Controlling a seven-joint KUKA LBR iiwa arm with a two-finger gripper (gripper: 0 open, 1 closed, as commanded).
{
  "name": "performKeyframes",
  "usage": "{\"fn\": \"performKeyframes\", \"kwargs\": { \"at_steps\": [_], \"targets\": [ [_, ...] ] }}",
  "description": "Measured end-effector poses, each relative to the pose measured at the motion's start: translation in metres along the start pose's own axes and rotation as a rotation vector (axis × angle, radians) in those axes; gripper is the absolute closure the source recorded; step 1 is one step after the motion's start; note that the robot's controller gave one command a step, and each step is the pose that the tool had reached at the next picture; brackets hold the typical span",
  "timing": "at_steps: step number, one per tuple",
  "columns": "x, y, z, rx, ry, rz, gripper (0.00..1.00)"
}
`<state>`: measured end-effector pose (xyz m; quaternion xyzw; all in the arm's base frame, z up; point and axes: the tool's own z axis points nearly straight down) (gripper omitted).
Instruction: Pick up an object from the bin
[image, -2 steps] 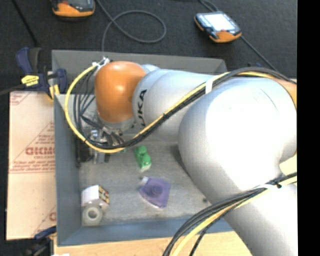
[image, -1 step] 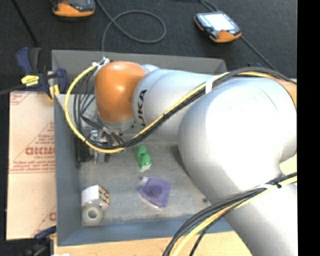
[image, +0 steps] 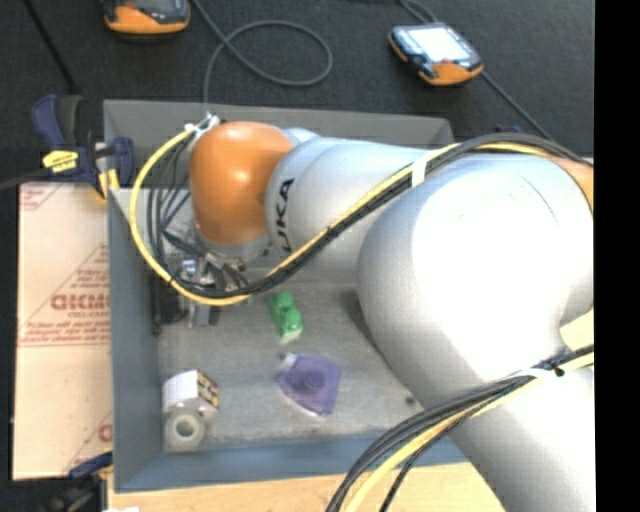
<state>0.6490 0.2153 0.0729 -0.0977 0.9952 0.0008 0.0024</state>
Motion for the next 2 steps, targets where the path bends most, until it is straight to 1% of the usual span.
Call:
{"fn": "performKeyframes", "kwargs": {
  "at_steps": [1,2],
  "targets": [
    [0.001,0.000,-0.007,0.000,0.005,0.000,1.00],
    [0.001,0.000,-0.025,0.001,0.006,0.001,1.00]
  ]
}}
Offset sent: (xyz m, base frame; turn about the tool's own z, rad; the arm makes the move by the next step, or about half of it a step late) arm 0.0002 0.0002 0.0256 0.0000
